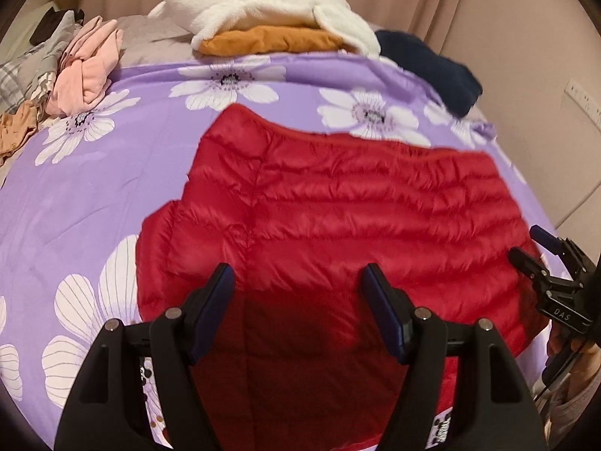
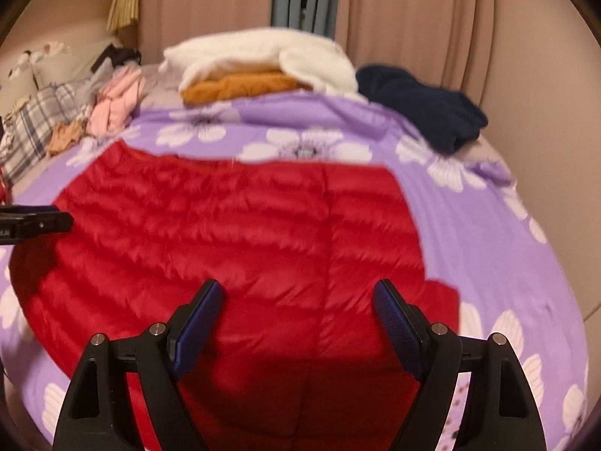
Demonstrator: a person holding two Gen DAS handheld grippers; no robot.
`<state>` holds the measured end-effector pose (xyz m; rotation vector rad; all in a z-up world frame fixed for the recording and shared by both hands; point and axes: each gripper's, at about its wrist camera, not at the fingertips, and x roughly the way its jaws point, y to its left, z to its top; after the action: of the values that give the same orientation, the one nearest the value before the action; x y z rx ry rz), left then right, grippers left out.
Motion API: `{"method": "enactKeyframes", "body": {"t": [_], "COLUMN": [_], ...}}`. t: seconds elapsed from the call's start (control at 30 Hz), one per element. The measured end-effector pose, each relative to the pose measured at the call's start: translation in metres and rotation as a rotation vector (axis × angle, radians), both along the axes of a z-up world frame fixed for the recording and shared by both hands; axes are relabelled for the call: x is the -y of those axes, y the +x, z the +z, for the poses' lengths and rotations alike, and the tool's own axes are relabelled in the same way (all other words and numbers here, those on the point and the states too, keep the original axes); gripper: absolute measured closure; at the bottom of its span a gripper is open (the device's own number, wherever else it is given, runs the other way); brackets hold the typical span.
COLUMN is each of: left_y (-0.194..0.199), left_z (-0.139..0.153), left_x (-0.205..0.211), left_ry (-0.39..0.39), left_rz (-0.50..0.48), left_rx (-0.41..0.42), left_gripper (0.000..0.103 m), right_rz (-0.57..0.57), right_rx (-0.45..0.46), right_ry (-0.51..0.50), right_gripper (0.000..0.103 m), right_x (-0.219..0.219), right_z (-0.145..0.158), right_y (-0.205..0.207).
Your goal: Fold large clothes
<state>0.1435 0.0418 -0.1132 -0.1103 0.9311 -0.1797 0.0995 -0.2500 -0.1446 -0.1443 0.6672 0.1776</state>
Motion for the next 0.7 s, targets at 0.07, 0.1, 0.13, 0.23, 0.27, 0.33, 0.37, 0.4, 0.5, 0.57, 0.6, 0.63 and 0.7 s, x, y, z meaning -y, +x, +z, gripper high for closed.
{"method": "enactKeyframes", "body": {"t": [0.07,0.1,0.13,0.23,0.27,0.33,0.37,0.4,0.5,0.57,0.6,0.63,0.7], "left_y": [0.001,0.001,0.001,0.001,0.002,0.003,0.003,0.004,0.004,0.004,0.004,0.004,0.004], "left_z": [-0.006,-0.009,-0.010,-0.013,-0.014,-0.016,-0.017,-0.018,-0.021,-0.022,-0.022,-0.023,-0.024], "left_x": [0.002,0.003,0.004,0.005,0.006,0.007,0.007,0.008,0.008,0.009,0.009,0.009,0.010], "left_ry": [0.024,0.030,0.034,0.046,0.047,0.049,0.049,0.048,0.043,0.042,0.042,0.042,0.042], "left_rz": [-0.003,-0.007,-0.009,-0.014,-0.015,-0.016,-0.018,-0.018,-0.020,-0.021,-0.022,-0.022,-0.022], "left_rx": [-0.011,-0.014,-0.017,-0.026,-0.029,-0.034,-0.038,-0.040,-0.045,-0.047,-0.047,-0.047,-0.049], "left_gripper": [0.032,0.032,0.031,0.031,0.031,0.030,0.030,0.030,0.030,0.030,0.030,0.029,0.029], "right_rz": [-0.026,-0.035,-0.040,-0.042,-0.040,-0.037,-0.036,-0.035,-0.035,-0.036,-0.037,-0.037,-0.036], "right_rx": [-0.058,-0.075,-0.086,-0.102,-0.105,-0.113,-0.116,-0.118,-0.120,-0.116,-0.115,-0.114,-0.115], "right_ry": [0.017,0.039,0.061,0.093,0.093,0.094,0.102,0.110,0.127,0.125,0.125,0.125,0.126], "right_gripper": [0.020,0.020,0.020,0.020,0.020,0.020,0.020,0.020,0.019,0.019,0.019,0.019,0.019], "right_x": [0.004,0.006,0.008,0.011,0.011,0.010,0.012,0.012,0.011,0.010,0.010,0.010,0.010], "right_z": [-0.012,-0.015,-0.017,-0.022,-0.024,-0.026,-0.027,-0.028,-0.032,-0.033,-0.034,-0.034,-0.034], "right_y": [0.008,0.009,0.011,0.013,0.014,0.015,0.016,0.017,0.014,0.013,0.013,0.013,0.013]}}
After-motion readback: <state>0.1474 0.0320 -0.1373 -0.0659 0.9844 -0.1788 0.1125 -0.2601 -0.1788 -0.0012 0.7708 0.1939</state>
